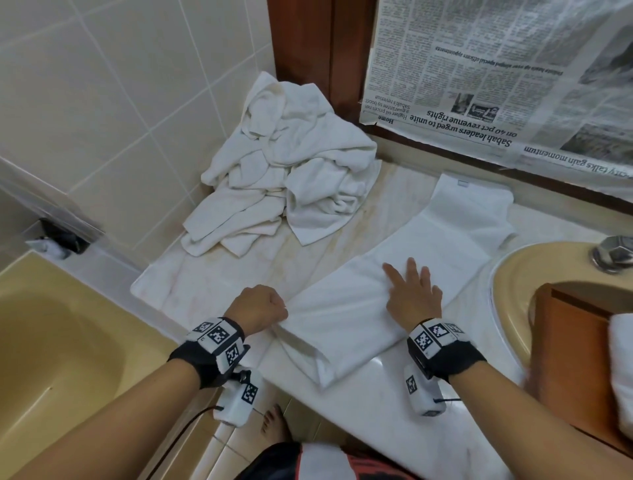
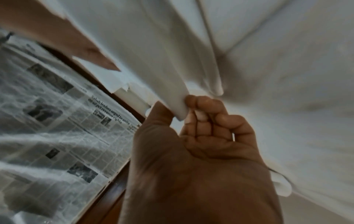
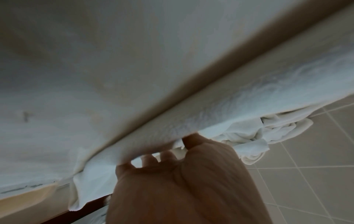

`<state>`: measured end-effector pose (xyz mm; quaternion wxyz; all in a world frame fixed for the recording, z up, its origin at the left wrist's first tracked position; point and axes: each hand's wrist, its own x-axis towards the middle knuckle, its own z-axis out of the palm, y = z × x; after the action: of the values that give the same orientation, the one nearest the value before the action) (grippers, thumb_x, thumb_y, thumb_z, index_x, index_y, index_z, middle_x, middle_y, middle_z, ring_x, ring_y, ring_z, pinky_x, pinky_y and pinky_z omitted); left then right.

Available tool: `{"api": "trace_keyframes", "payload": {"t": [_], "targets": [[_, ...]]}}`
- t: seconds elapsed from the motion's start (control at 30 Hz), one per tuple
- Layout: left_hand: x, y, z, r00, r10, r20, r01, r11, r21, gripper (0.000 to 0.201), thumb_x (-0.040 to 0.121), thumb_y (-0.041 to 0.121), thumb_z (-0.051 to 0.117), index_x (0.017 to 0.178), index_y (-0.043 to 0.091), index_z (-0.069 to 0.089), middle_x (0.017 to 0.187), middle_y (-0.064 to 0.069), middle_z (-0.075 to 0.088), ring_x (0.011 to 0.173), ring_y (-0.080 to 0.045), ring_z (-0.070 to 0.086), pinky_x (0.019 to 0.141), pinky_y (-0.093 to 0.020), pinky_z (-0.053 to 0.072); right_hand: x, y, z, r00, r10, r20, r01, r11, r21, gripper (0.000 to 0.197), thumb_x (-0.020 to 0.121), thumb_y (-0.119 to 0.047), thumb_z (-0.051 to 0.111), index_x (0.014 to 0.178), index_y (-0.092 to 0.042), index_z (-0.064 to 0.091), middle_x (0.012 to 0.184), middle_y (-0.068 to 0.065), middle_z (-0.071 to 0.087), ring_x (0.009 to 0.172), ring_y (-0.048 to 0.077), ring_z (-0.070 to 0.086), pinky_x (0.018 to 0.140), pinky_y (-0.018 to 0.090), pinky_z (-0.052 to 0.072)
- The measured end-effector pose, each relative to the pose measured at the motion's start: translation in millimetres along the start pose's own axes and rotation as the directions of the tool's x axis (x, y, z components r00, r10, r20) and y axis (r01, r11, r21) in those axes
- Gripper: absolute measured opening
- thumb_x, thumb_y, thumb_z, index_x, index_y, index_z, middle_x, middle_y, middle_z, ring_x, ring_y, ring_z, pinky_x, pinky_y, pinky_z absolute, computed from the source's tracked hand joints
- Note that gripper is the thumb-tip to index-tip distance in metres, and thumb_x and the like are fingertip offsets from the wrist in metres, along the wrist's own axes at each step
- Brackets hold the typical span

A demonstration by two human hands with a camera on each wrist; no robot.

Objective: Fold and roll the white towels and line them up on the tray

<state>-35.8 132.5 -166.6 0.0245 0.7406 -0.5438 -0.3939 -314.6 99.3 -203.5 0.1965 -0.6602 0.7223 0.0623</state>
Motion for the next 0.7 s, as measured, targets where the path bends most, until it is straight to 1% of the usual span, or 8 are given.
{"api": "trace_keyframes", "payload": {"t": [0.07, 0.17, 0.33, 0.37, 0.43, 0.5, 0.6, 0.7], "targets": [[2, 0, 1, 0.999, -0.03, 0.033, 0.026, 0.993, 0.119, 0.017, 0.081, 0.02, 0.063, 0.097, 0.016, 0.068, 0.101, 0.0, 0.067, 0.095, -0.018, 0.062, 0.087, -0.029, 0.052, 0, -2, 1, 0.999, -0.038, -0.014, 0.038, 0.999, -0.005, 0.057, 0.098, -0.024, 0.033, 0.149, -0.041, 0.013, 0.161, 0.002, -0.007, 0.147, 0.03, -0.004, 0.117, 0.05, 0.014], [8, 15, 4, 0.999, -0.016, 0.047, 0.009, 0.988, 0.151, 0.026, 0.08, 0.033, 0.068, 0.103, 0.021, 0.065, 0.107, 0.003, 0.064, 0.099, -0.016, 0.061, 0.089, -0.029, 0.051, -1, -2, 2, 0.997, -0.072, -0.017, 0.072, 0.997, -0.005, 0.057, 0.097, -0.029, 0.034, 0.15, -0.037, 0.014, 0.161, 0.003, -0.005, 0.147, 0.03, -0.003, 0.116, 0.049, 0.017], [26, 64, 17, 0.987, 0.12, 0.102, -0.132, 0.984, 0.119, 0.051, 0.082, 0.049, 0.068, 0.113, 0.009, 0.066, 0.117, -0.005, 0.065, 0.107, -0.023, 0.06, 0.089, -0.033, 0.047, -7, 0, 1, 0.994, -0.104, 0.03, 0.105, 0.994, -0.032, 0.063, 0.094, -0.041, 0.037, 0.151, -0.037, 0.011, 0.162, 0.001, -0.008, 0.148, 0.029, -0.004, 0.116, 0.047, 0.019], [29, 76, 21, 0.983, 0.152, 0.105, -0.163, 0.98, 0.11, 0.047, 0.083, 0.048, 0.066, 0.112, 0.011, 0.066, 0.117, -0.005, 0.065, 0.108, -0.023, 0.06, 0.091, -0.035, 0.047, -9, -1, 1, 0.993, -0.111, 0.041, 0.113, 0.993, -0.034, 0.065, 0.094, -0.044, 0.039, 0.151, -0.037, 0.01, 0.162, 0.001, -0.008, 0.148, 0.028, -0.004, 0.116, 0.047, 0.019], [36, 96, 31, 0.974, 0.207, 0.091, -0.216, 0.972, 0.091, 0.028, 0.087, 0.047, 0.063, 0.096, 0.02, 0.063, 0.105, -0.005, 0.064, 0.104, -0.023, 0.06, 0.09, -0.036, 0.048, -12, -1, 0, 0.991, -0.118, 0.062, 0.119, 0.993, -0.014, 0.068, 0.092, -0.05, 0.043, 0.151, -0.037, 0.011, 0.162, -0.001, -0.007, 0.148, 0.027, -0.003, 0.116, 0.045, 0.019], [41, 111, 38, 0.967, 0.244, 0.07, -0.249, 0.965, 0.078, 0.023, 0.089, 0.043, 0.061, 0.084, 0.021, 0.056, 0.097, -0.005, 0.062, 0.097, -0.023, 0.06, 0.087, -0.036, 0.048, -11, 0, -5, 0.992, -0.115, 0.054, 0.113, 0.993, 0.041, 0.069, 0.091, -0.051, 0.047, 0.151, -0.034, 0.018, 0.162, -0.003, 0.0, 0.148, 0.024, 0.003, 0.114, 0.043, 0.022], [49, 123, 38, 0.958, 0.285, -0.028, -0.283, 0.958, 0.044, 0.023, 0.09, 0.037, 0.059, 0.093, 0.014, 0.064, 0.1, -0.005, 0.067, 0.098, -0.024, 0.06, 0.084, -0.034, 0.05, -2, 7, -17, 0.995, -0.079, -0.065, 0.083, 0.995, 0.059, 0.066, 0.09, -0.051, 0.049, 0.148, -0.027, 0.027, 0.16, -0.001, 0.013, 0.144, 0.023, 0.015, 0.111, 0.042, 0.024], [61, 120, 32, 0.96, 0.246, -0.138, -0.251, 0.968, -0.022, 0.016, 0.086, 0.036, 0.063, 0.087, 0.02, 0.064, 0.097, -0.001, 0.068, 0.096, -0.022, 0.061, 0.084, -0.032, 0.049, 9, 17, -24, 0.994, -0.021, -0.109, 0.026, 0.998, 0.051, 0.069, 0.087, -0.057, 0.051, 0.146, -0.029, 0.029, 0.16, -0.001, 0.01, 0.144, 0.025, 0.012, 0.111, 0.045, 0.021]]}}
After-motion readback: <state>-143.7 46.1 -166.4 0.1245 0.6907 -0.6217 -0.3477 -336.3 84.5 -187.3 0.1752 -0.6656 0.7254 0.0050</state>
